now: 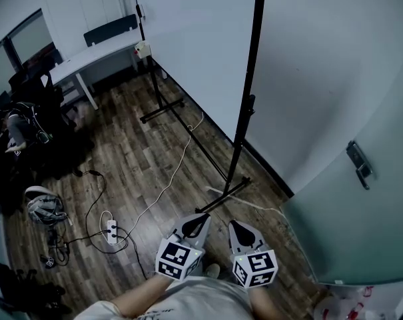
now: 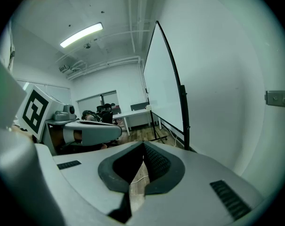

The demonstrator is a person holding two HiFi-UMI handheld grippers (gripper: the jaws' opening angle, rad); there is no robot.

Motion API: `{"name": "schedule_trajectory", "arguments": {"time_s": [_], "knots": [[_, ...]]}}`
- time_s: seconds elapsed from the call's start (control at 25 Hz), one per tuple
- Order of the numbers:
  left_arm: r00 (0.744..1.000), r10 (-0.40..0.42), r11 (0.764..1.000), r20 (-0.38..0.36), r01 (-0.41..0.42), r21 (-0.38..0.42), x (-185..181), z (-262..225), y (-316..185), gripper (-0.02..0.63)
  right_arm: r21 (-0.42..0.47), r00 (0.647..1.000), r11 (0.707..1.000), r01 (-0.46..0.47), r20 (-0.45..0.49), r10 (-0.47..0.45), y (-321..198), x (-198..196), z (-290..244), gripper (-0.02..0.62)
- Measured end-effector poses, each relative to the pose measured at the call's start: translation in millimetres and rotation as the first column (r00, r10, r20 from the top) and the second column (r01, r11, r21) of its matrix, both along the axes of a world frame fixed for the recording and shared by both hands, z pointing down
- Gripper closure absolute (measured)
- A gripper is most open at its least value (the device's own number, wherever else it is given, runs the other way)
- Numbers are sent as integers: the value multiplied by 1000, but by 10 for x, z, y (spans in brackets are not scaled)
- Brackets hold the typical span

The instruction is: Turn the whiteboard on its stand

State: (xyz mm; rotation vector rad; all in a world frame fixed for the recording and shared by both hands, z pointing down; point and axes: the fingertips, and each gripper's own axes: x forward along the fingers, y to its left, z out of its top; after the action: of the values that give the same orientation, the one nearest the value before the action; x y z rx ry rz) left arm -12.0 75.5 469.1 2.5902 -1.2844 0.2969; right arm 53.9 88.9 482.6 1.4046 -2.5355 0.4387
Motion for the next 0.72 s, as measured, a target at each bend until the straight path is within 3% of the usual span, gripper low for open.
{"name": "schedule_trajectory", "arguments": {"time_s": [0.72], "knots": [[995, 97, 995, -29, -96, 32, -299, -56, -1383, 595, 21, 994, 995, -100, -31, 101, -1319, -309, -62, 588]]}}
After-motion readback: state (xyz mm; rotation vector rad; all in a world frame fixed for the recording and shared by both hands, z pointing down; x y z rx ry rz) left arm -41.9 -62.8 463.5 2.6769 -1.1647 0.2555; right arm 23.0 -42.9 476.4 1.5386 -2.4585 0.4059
